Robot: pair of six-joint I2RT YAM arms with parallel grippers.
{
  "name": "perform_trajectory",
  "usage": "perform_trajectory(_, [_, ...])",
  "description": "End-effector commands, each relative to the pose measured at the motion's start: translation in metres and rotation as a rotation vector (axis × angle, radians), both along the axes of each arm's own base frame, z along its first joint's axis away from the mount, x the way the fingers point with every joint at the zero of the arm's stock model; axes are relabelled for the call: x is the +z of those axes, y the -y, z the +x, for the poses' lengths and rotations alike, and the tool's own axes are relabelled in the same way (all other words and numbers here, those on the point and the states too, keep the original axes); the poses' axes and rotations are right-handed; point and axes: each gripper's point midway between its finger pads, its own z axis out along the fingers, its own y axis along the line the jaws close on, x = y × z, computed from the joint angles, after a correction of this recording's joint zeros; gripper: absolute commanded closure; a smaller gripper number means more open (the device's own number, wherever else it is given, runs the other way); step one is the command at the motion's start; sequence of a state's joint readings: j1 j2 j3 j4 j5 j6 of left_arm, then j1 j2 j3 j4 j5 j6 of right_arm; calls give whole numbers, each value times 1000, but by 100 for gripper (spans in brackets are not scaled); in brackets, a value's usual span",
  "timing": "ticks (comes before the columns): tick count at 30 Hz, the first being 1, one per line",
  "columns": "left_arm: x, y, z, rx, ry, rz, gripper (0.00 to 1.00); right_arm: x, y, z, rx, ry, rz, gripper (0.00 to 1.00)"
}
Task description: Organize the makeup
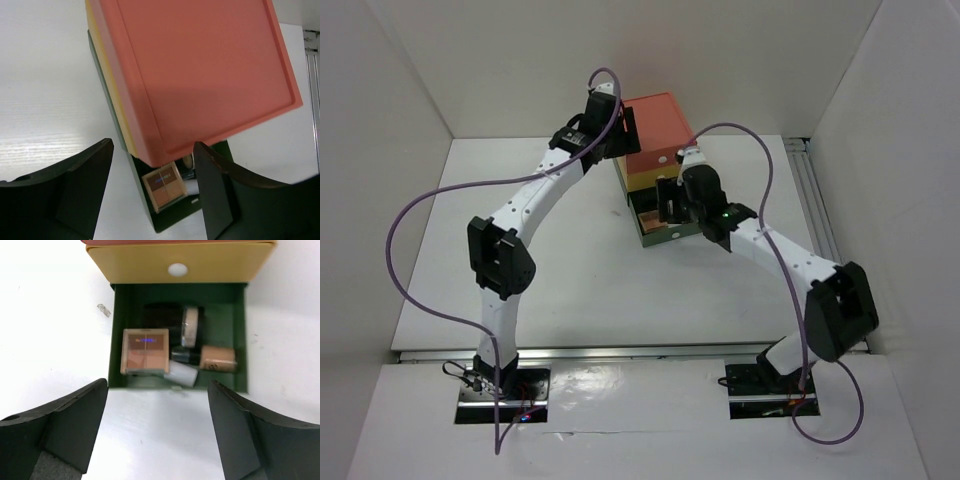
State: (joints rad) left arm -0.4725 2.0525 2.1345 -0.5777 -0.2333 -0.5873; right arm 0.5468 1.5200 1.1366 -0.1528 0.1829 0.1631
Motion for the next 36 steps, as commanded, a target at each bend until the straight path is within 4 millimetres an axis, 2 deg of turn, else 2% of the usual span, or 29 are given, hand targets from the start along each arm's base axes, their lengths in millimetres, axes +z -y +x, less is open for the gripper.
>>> perform_trajectory(1, [10,-2,24,26,39,-80,23,12,24,-23,-38,15,-9,13])
perform_trajectory(2, [9,-1,28,26,45,-83,25,0,31,-32,-34,-16,-19,18])
perform_trajectory(3, [12,-5,32,38,50,-104,26,3,33,-40,-22,-13,-9,19])
perform_trajectory(4, [5,-2,34,30,43,-106,27,-1,37,-44,-18,-21,-4,20])
perform_trajectory(5, [2,4,38,11,47,-120,29,-19,39,-56,15,-54,-32,21])
perform_trajectory(7, [-1,4,43,6,50,-130,29,-29,31,-64,67,-67,-2,21])
perform_trajectory(8, [-6,6,45,-2,43,-132,29,-48,32,-72,82,-96,-6,21])
perform_trajectory(10, [-8,10,48,-21,47,-132,33,-63,29,-73,83,-112,13,21])
perform_trajectory(13, [-12,11,46,-33,38,-125,35,-86,27,-69,82,-132,3,23])
perform_trajectory(14, [-18,10,45,-32,26,-119,36,-78,21,-58,89,-78,22,23])
perform_trajectory(16, [-24,10,44,-32,13,-114,36,-92,20,-51,76,-76,14,27])
perform_trajectory(17, [-34,9,42,-31,-8,-105,36,-94,18,-46,83,-60,9,33])
perform_trajectory(19, [-39,8,41,-30,-17,-102,36,-88,11,-31,75,-6,31,41])
perform_trajectory(20, [-39,8,41,-30,-17,-101,36,-100,10,-27,84,-9,12,44])
perform_trajectory(21, [-43,8,40,-34,-24,-90,36,-90,3,-14,84,37,36,52])
perform_trajectory(22, [-49,7,39,-34,-36,-85,37,-93,4,-7,80,34,25,56])
perform_trajectory(23, [-49,7,39,-34,-36,-85,37,-110,2,-2,85,3,-1,60])
perform_trajectory(24, [-54,7,38,-33,-45,-81,37,-112,-2,4,85,6,0,64])
perform_trajectory(25, [-54,9,37,-44,-48,-87,37,-105,-4,19,67,40,-6,69])
perform_trajectory(26, [-54,8,37,-49,-46,-78,37,-106,-6,26,56,53,-6,77])
perform_trajectory(27, [-54,8,37,-49,-46,-78,37,-118,-2,34,31,41,-22,81])
perform_trajectory(28, [-59,9,34,-58,-65,-76,37,-109,-6,46,21,82,-6,84])
perform_trajectory(30, [-65,9,34,-57,-74,-73,37,-121,-6,55,-18,102,5,85])
perform_trajectory(32, [-70,11,34,-61,-87,-82,38,-110,-9,69,-61,166,61,85])
perform_trajectory(33, [-72,11,32,-60,-97,-78,38,-114,-9,74,-81,170,66,86])
perform_trajectory(35, [-72,12,32,-68,-100,-83,38,-101,-16,86,-81,218,95,86])
perform_trajectory(36, [-76,12,31,-67,-108,-79,38,-104,-16,91,-94,222,91,86])
